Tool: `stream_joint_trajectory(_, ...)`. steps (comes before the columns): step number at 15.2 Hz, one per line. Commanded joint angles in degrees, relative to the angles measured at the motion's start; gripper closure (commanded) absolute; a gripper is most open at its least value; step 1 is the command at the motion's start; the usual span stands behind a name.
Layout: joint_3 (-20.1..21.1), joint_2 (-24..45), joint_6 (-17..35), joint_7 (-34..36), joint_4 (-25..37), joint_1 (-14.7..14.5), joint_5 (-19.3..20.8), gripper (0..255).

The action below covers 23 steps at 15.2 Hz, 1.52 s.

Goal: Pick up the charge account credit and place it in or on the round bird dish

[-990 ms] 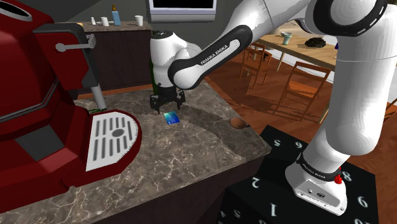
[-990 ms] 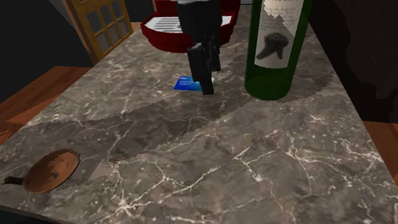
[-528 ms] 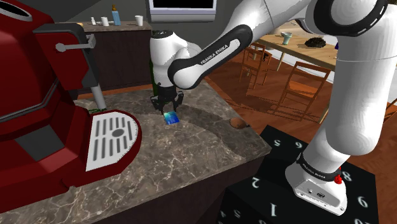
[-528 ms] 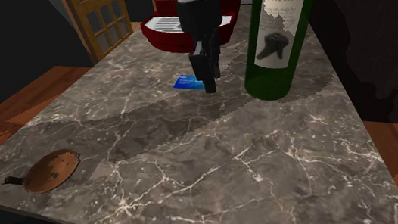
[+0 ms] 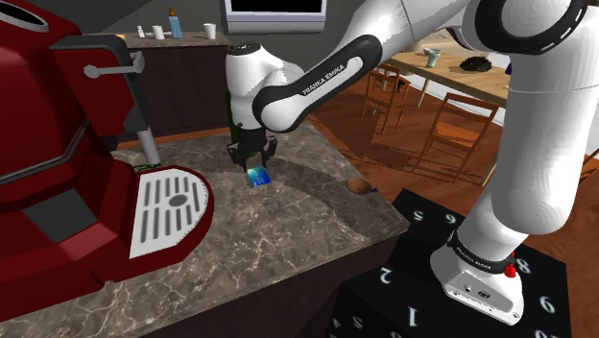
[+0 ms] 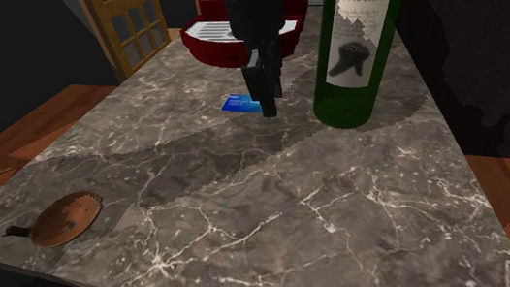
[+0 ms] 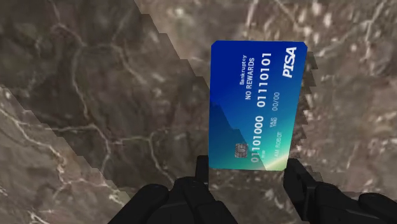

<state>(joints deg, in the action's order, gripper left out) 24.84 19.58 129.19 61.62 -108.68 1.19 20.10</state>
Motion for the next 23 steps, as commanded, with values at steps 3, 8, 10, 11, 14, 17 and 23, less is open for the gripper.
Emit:
stream_joint_trajectory(3,0.5,-1.5,-2.3,-1.0,0.9,0.4,-1.2,255)
stream_joint_trajectory(8,1.0,-3.3,-5.4,-2.3,2.5,0.7,-2.7,255)
stream_joint_trajectory(10,1.2,-4.0,-6.6,-2.7,3.3,0.8,-3.2,255)
stream_joint_trajectory(11,1.2,-4.3,-7.3,-3.0,3.6,0.8,-3.4,255)
stream_joint_trajectory(14,1.5,-5.1,-9.2,-3.6,4.9,0.9,-4.1,255)
stream_joint_trajectory(17,1.6,-5.9,-11.2,-4.2,6.3,1.0,-4.7,255)
stream_joint_trajectory(23,1.6,-18.3,-7.1,-9.0,-8.2,4.4,-10.9,255)
